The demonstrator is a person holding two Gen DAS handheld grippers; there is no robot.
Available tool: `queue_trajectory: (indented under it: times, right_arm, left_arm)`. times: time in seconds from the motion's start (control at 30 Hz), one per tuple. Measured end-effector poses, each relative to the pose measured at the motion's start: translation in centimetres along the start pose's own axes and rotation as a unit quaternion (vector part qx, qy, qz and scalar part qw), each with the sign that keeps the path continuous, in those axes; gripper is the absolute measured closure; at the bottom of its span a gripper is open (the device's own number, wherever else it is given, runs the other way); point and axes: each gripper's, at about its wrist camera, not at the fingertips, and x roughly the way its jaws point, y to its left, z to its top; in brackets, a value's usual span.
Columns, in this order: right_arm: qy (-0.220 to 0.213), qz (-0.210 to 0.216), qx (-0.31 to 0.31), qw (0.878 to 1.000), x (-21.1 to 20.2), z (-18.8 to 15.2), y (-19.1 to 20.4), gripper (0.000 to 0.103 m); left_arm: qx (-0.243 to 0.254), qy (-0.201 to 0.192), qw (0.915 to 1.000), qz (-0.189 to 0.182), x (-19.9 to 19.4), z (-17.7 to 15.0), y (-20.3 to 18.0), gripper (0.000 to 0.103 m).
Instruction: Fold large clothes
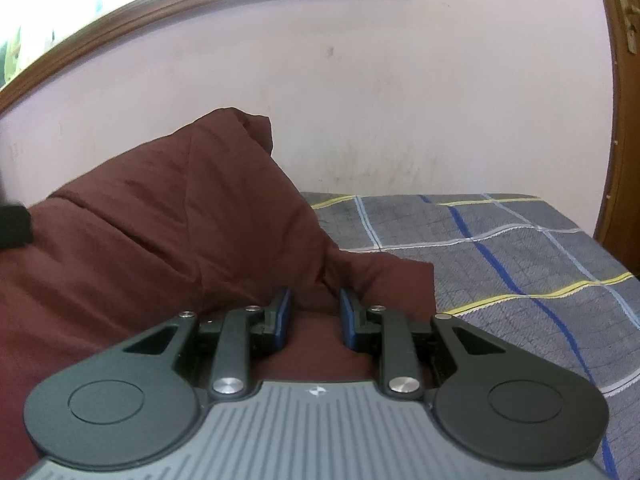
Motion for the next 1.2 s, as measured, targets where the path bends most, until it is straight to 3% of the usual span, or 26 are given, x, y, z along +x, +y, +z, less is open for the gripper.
queue_trajectory:
  times: [0.3, 0.5, 0.67, 0.97, 1.2]
  right_arm:
    - [-0.002, 0.019, 0.026, 0.999, -0.2, -0.1, -0.7, 0.079]
    - [-0.004, 0.025, 0.033, 0.999, -0.3, -0.1, -1.0, 0.079]
    - [-0.006, 0.025, 0.031, 0.999, -0.3, -0.1, -0.9, 0.079]
    - [-0.007, 0.030, 0.034, 0.999, -0.3, -0.1, -1.1, 0.079]
    - [-0.006, 0.032, 0.038, 0.999, -0.2, -0.1, -1.2, 0.079]
  left_arm:
    - [0.053, 0.006, 0.9983, 0.026, 1.6, 1.5, 0.5, 0.002]
    - [0.069, 0.014, 0.9975, 0.009, 3.6, 2.2, 0.9, 0.012]
    - [0.080, 0.004, 0.9968, 0.008, 5.0, 2.2, 0.5, 0.013]
    - [0.029, 0.031, 0.9989, -0.018, 7.3, 1.4, 1.7, 0.011]
    - [0.020, 0.030, 0.9993, -0.004, 8.0, 0.1, 1.3, 0.007]
